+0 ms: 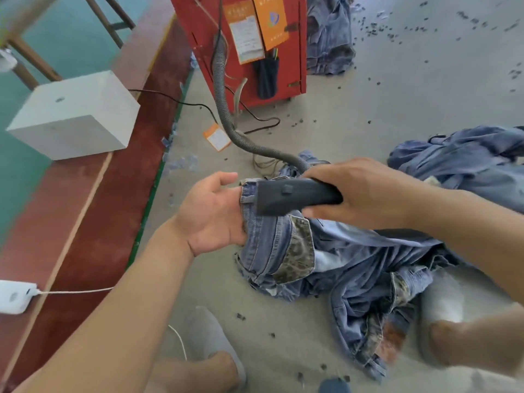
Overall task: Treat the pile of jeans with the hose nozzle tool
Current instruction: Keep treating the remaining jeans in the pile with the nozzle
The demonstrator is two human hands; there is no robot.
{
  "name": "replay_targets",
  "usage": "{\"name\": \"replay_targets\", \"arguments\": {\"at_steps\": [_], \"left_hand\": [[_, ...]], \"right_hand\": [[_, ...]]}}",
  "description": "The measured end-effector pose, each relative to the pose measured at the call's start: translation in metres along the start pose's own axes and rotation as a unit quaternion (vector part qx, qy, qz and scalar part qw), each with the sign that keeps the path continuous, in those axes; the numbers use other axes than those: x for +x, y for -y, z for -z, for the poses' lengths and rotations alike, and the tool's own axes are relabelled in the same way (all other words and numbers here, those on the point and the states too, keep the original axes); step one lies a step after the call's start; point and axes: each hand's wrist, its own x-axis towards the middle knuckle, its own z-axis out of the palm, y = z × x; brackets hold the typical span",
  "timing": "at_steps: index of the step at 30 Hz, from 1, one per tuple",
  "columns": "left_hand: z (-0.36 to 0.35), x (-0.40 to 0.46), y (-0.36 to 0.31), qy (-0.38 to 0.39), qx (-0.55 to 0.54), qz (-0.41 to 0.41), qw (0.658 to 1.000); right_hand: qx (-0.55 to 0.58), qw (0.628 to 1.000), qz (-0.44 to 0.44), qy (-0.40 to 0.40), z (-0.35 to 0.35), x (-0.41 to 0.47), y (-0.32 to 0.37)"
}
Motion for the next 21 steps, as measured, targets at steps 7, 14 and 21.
{"name": "replay_targets", "arguments": {"at_steps": [7, 14, 21], "left_hand": [[0.009, 0.002, -0.012, 0.005, 0.025, -0.022, 0.999], [0.007, 0.005, -0.021, -0.007, -0.048, -0.051, 0.998], [-0.017, 0.017, -0.021, 0.112, -0.226, -0.132, 0.959]], "right_hand": [[0.018, 0.992, -0.09, -0.084, 0.019, -0.001, -0.025], [0.016, 0.982, -0.178, -0.062, 0.006, -0.018, -0.041], [0.348, 0.846, -0.397, -0.069, -0.03, -0.005, -0.031]]}}
